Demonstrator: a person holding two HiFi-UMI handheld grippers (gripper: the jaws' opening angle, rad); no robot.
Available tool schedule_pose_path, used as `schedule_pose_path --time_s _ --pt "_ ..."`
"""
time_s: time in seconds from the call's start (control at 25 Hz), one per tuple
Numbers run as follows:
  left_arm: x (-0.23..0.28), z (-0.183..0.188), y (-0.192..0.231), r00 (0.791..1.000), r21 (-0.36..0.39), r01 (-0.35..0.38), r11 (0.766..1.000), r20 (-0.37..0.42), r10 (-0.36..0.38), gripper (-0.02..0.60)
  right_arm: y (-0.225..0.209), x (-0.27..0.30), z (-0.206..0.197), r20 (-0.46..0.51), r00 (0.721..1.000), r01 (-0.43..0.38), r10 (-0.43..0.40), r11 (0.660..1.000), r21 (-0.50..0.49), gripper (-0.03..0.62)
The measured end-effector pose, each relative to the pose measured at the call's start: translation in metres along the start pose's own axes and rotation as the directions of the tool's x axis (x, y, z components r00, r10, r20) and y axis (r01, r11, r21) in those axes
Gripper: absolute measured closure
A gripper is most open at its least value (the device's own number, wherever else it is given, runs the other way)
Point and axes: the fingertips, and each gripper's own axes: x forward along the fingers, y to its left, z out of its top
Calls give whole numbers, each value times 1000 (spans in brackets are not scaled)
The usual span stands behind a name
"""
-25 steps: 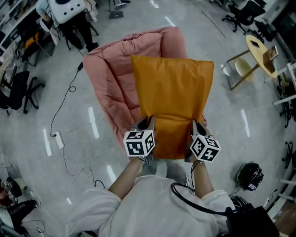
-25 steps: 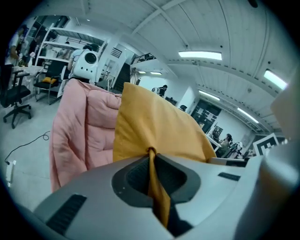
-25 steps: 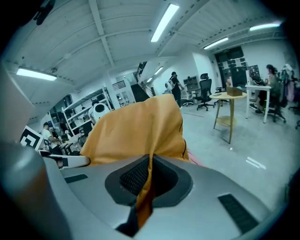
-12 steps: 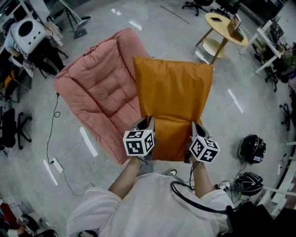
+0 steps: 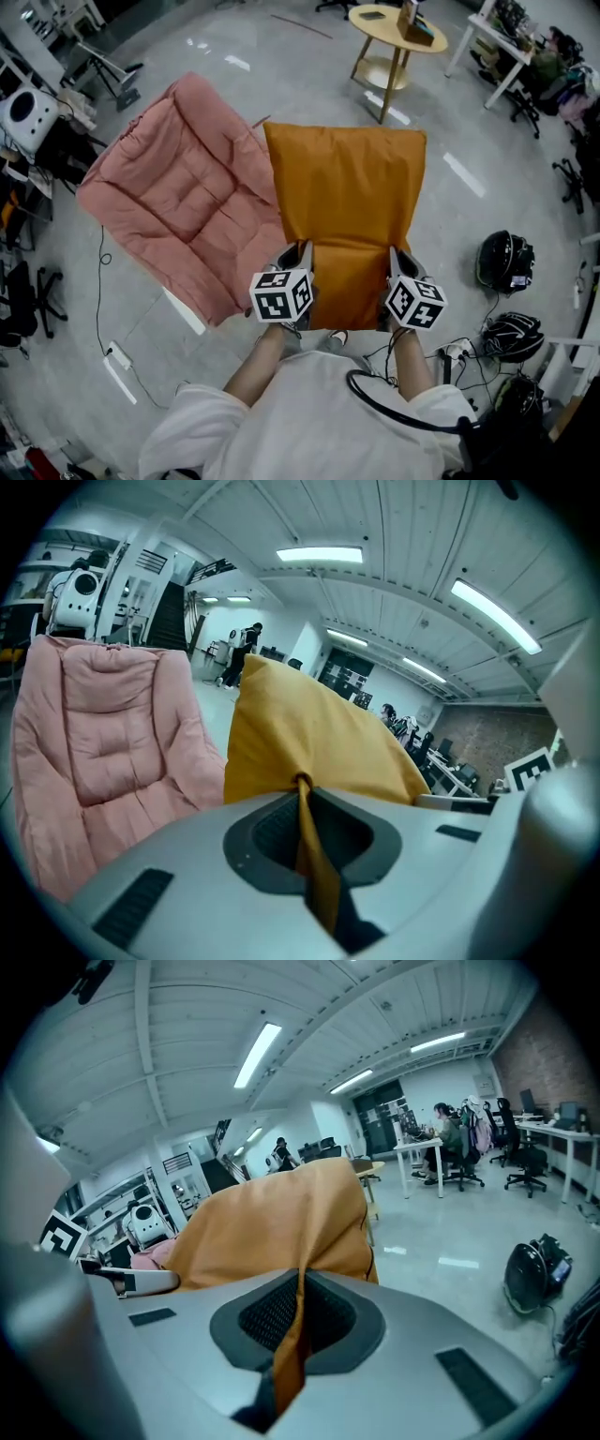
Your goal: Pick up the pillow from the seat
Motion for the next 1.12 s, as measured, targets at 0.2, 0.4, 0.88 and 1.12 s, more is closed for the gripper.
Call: schedule_pose_path --time_s 0.2,0.4,0.88,1.12 --pt "4 -26 -54 999 37 43 998 -14 -43 554 -47 -44 -9 30 999 31 -32 999 39 562" --pt "14 -47 -108 993 88 105 991 -68 -99 554 -95 -86 -20 44 995 83 -89 991 109 561" --pt "33 -68 -182 959 199 257 946 -169 -225 554 -152 -146 -47 62 971 211 -231 949 236 560" --pt "33 -73 -182 955 192 267 944 -182 -233 554 -152 -151 -48 62 968 224 -244 946 233 560"
